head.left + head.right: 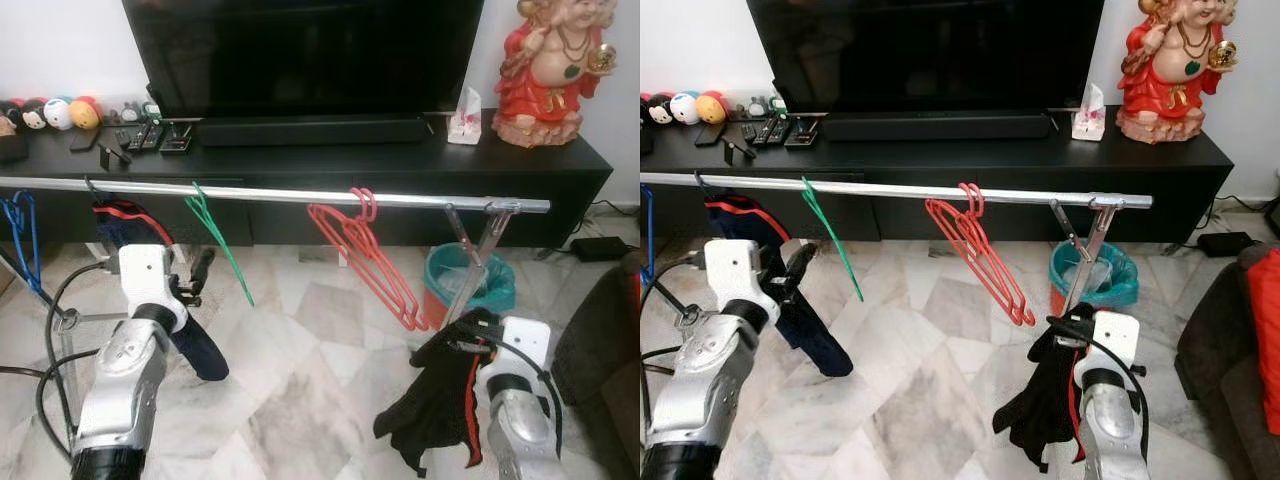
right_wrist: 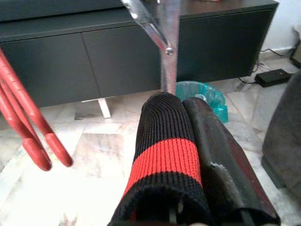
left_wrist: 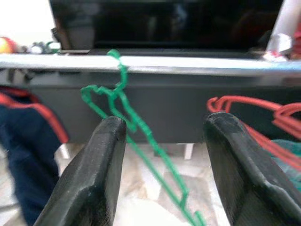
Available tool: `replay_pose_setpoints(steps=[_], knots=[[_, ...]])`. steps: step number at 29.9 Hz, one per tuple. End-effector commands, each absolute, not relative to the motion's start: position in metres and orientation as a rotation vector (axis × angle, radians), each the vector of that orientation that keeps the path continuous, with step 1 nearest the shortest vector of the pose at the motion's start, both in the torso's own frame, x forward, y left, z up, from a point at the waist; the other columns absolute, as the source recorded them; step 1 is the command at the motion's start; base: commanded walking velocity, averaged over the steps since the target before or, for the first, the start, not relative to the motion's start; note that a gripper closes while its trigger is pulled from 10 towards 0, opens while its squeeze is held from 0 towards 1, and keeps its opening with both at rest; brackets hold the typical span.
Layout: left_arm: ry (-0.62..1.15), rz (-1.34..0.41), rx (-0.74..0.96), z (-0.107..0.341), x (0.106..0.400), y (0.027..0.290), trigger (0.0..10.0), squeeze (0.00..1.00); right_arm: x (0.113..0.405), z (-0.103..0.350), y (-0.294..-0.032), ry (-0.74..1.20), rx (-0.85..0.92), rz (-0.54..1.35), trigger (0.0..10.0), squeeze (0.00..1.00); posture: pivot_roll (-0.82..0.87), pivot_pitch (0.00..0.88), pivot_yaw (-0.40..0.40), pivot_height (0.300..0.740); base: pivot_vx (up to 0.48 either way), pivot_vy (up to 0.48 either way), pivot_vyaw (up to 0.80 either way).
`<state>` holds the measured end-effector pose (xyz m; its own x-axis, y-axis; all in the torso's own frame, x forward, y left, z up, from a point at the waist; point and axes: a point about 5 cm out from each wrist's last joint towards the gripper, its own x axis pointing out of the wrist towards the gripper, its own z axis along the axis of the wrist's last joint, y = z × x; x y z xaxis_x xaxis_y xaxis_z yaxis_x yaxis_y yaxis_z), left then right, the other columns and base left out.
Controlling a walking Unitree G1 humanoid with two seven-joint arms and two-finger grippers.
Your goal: Hang hanger
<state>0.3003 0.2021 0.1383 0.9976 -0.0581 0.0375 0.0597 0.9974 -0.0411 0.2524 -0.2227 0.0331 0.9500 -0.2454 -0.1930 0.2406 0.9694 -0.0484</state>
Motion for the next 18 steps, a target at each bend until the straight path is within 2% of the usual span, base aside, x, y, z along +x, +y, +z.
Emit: replay_pose_setpoints(steps=[1, 7, 18], knots=[[-0.054, -0.061, -0.044, 0.142, 0.300, 0.202, 10.0, 0.00, 0.258, 0.045, -0.221, 0.139, -0.022, -0.238, 10.0, 0.00, -0.03, 0.000, 0.041, 0.740, 0.371, 0.000, 0.00], [-0.055, -0.057, -0.054, 0.138, 0.296, 0.200, 10.0, 0.00, 0.260, 0.047, -0.222, 0.137, -0.030, -0.227, 10.0, 0.00, -0.02, 0.000, 0.025, 0.740, 0.372, 0.000, 0.00], [-0.162, -0.064, -0.035, 0.154, 0.289, 0.198, 10.0, 0.00, 0.260, 0.046, -0.217, 0.140, -0.025, -0.208, 10.0, 0.00, -0.02, 0.000, 0.022, 0.740, 0.335, 0.000, 0.00]])
